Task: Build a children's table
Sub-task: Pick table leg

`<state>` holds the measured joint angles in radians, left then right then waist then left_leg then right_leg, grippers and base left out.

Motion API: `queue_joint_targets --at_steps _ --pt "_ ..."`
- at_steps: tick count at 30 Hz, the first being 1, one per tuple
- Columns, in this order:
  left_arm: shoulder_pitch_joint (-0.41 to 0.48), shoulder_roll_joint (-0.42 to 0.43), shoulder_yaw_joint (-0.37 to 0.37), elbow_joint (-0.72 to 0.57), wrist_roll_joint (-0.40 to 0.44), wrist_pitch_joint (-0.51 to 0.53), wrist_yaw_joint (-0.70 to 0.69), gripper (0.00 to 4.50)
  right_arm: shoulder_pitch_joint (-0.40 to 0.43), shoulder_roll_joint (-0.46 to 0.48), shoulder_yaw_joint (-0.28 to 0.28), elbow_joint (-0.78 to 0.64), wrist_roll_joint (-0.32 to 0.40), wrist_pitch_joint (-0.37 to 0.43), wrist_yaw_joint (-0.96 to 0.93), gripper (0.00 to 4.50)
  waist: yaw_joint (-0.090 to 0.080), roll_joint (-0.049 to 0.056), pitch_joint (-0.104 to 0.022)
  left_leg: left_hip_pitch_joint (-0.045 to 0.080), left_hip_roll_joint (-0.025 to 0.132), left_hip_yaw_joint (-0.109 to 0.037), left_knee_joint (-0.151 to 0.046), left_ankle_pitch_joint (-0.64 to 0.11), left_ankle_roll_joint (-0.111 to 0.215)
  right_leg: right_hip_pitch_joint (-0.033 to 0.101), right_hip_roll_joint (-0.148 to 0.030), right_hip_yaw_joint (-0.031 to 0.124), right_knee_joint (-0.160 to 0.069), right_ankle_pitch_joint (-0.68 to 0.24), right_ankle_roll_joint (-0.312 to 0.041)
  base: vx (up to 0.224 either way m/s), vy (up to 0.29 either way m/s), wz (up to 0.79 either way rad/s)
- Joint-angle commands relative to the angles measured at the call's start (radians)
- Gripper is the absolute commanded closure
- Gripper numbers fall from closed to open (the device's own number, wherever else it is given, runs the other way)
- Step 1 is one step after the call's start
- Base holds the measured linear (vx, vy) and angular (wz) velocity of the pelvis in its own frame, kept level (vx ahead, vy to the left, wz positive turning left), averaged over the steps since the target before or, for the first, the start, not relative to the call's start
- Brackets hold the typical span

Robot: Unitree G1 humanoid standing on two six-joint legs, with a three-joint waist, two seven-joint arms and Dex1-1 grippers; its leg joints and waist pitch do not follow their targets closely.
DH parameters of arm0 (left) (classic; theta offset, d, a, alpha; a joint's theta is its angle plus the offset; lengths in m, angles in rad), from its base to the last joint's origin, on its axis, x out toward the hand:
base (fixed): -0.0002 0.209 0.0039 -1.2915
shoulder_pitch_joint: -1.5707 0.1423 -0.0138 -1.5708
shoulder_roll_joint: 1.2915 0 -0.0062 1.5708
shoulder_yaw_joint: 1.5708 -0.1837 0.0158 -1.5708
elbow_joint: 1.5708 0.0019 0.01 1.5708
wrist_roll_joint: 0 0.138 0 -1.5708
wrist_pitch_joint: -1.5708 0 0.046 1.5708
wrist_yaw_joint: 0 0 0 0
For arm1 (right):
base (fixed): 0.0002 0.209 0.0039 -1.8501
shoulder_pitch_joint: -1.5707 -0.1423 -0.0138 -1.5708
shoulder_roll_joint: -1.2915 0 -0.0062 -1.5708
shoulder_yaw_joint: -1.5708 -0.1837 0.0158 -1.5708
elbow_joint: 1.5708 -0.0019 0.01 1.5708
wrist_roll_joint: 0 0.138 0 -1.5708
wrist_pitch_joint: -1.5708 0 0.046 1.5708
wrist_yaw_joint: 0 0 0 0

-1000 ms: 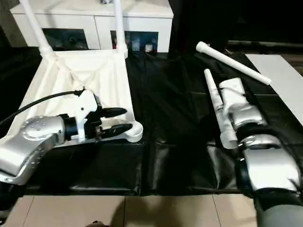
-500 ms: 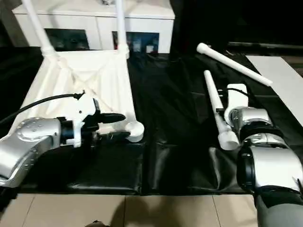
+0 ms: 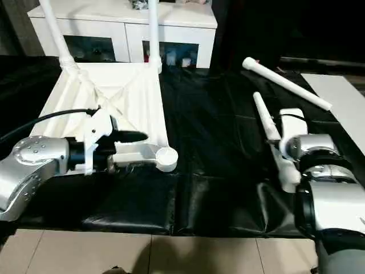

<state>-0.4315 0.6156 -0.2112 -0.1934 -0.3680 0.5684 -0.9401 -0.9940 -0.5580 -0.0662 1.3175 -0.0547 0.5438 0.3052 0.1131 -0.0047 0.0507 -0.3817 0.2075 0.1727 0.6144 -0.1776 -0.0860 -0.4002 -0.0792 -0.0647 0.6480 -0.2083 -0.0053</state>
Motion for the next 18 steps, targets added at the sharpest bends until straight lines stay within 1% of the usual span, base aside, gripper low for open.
queue_joint_targets --at_steps 1,2,3,4,5,6,7,8,9,10,11,12,13,14,15,16,17,18 --pt "-0.006 0.006 0.002 -0.019 0.001 0.005 -0.010 0.03 0.039 0.011 0.021 0.047 -0.026 0.044 0.023 4.50 -0.002 0.008 -0.062 0.014 0.012 0.004 -0.070 -0.240 -0.052 0.044 -0.045 0.037 -0.074 -0.143 -0.228 0.000 0.000 0.00" --pt "-0.010 0.004 0.005 -0.014 0.005 0.002 -0.003 0.03 0.041 0.013 0.019 0.044 -0.025 0.026 0.024 4.50 -0.002 0.013 -0.063 0.016 0.012 0.003 -0.070 -0.249 -0.056 0.043 -0.046 0.037 -0.075 -0.146 -0.231 0.000 0.000 0.00" --pt "-0.014 0.002 0.007 -0.010 0.008 -0.001 0.002 0.03 0.043 0.014 0.018 0.042 -0.024 0.014 0.025 4.50 -0.003 0.011 -0.063 0.016 0.012 0.003 -0.070 -0.251 -0.057 0.043 -0.045 0.037 -0.074 -0.145 -0.232 0.000 0.000 0.00" --pt "-0.018 0.000 0.006 -0.005 0.010 -0.002 0.003 0.03 0.040 0.018 -0.007 0.039 -0.001 -0.001 0.018 4.50 -0.002 0.011 -0.063 0.016 0.012 0.003 -0.071 -0.252 -0.057 0.043 -0.045 0.037 -0.074 -0.144 -0.232 0.000 0.000 0.00" --pt "-0.021 0.000 0.007 -0.001 0.011 -0.002 0.002 0.00 0.037 0.021 -0.026 0.036 0.015 -0.010 0.014 4.33 -0.002 0.014 -0.063 0.017 0.013 0.001 -0.071 -0.259 -0.059 0.044 -0.046 0.037 -0.073 -0.143 -0.232 0.000 0.000 0.00" --pt "-0.022 0.002 0.004 0.002 0.014 -0.004 0.001 0.00 0.034 0.023 -0.036 0.034 0.023 -0.017 0.011 4.23 -0.003 0.013 -0.063 0.016 0.013 0.001 -0.072 -0.261 -0.059 0.044 -0.046 0.037 -0.074 -0.143 -0.232 0.000 0.000 0.00" --pt "-0.027 0.008 -0.003 0.010 0.026 -0.007 -0.003 0.00 0.021 0.026 -0.070 0.028 0.051 -0.038 0.002 4.23 -0.004 0.016 -0.064 0.017 0.013 0.000 -0.072 -0.265 -0.058 0.044 -0.046 0.036 -0.073 -0.140 -0.233 0.000 0.000 0.00" --pt "-0.027 0.008 -0.003 0.010 0.026 -0.007 -0.003 0.00 0.021 0.026 -0.070 0.028 0.051 -0.038 0.002 4.23 -0.005 0.014 -0.064 0.016 0.013 0.001 -0.072 -0.266 -0.056 0.044 -0.046 0.037 -0.074 -0.139 -0.232 0.000 0.000 0.00" --pt "-0.030 0.010 -0.004 0.013 0.030 -0.007 -0.004 0.00 0.011 0.026 -0.083 0.025 0.060 -0.050 0.001 4.13 -0.005 0.013 -0.064 0.016 0.012 0.001 -0.071 -0.262 -0.053 0.044 -0.045 0.036 -0.074 -0.138 -0.235 0.000 0.000 0.00" --pt "-0.032 0.010 -0.003 0.014 0.030 -0.005 -0.004 0.00 0.005 0.025 -0.087 0.022 0.063 -0.057 0.003 4.04 -0.004 0.015 -0.064 0.015 0.012 0.001 -0.071 -0.259 -0.051 0.044 -0.046 0.036 -0.074 -0.137 -0.237 0.000 0.000 0.00" --pt "-0.035 0.010 0.000 0.013 0.028 -0.003 -0.004 0.00 -0.002 0.024 -0.091 0.021 0.066 -0.061 0.006 3.92 -0.004 0.014 -0.065 0.015 0.012 0.001 -0.070 -0.250 -0.050 0.045 -0.046 0.036 -0.073 -0.131 -0.240 0.000 0.000 0.00" --pt "-0.036 0.009 0.001 0.012 0.027 -0.002 -0.002 0.00 -0.007 0.022 -0.090 0.019 0.065 -0.062 0.010 3.83 -0.004 0.003 -0.065 0.014 0.012 0.003 -0.070 -0.238 -0.044 0.046 -0.045 0.036 -0.073 -0.125 -0.241 0.000 0.000 0.00" --pt "-0.036 0.011 0.002 0.012 0.030 -0.002 0.001 0.00 -0.013 0.019 -0.086 0.018 0.060 -0.066 0.013 3.72 0.000 0.010 -0.066 0.012 0.011 0.002 -0.068 -0.217 -0.040 0.046 -0.047 0.036 -0.069 -0.112 -0.245 0.000 0.000 0.00" --pt "-0.035 0.014 0.002 0.011 0.034 -0.003 0.003 0.00 -0.017 0.018 -0.086 0.017 0.058 -0.071 0.013 3.63 0.000 0.009 -0.067 0.011 0.012 0.003 -0.068 -0.209 -0.038 0.046 -0.047 0.036 -0.069 -0.105 -0.246 0.000 0.000 0.00" --pt "-0.031 0.017 0.003 0.010 0.037 -0.004 0.002 0.00 -0.023 0.016 -0.087 0.016 0.055 -0.076 0.011 3.63 0.001 0.014 -0.068 0.011 0.012 0.002 -0.067 -0.197 -0.037 0.046 -0.046 0.036 -0.067 -0.090 -0.249 0.000 0.000 0.00" --pt "-0.026 0.021 0.006 0.003 0.033 0.000 -0.002 0.00 -0.032 0.013 -0.085 0.014 0.050 -0.081 0.009 3.39 0.000 0.012 -0.068 0.009 0.011 0.003 -0.066 -0.186 -0.035 0.047 -0.045 0.035 -0.065 -0.074 -0.251 0.000 0.000 0.00" --pt "-0.023 0.022 0.009 -0.002 0.029 0.005 -0.006 0.00 -0.038 0.010 -0.084 0.013 0.048 -0.084 0.008 3.39 -0.001 0.018 -0.068 0.009 0.010 0.003 -0.065 -0.188 -0.035 0.046 -0.044 0.035 -0.066 -0.068 -0.253 0.000 0.000 0.00" --pt "-0.024 0.023 0.009 -0.004 0.027 0.009 -0.010 0.00 -0.043 0.007 -0.078 0.012 0.041 -0.088 0.008 3.29 -0.001 0.014 -0.068 0.008 0.010 0.003 -0.065 -0.186 -0.034 0.048 -0.044 0.035 -0.064 -0.065 -0.255 0.000 0.000 0.00"
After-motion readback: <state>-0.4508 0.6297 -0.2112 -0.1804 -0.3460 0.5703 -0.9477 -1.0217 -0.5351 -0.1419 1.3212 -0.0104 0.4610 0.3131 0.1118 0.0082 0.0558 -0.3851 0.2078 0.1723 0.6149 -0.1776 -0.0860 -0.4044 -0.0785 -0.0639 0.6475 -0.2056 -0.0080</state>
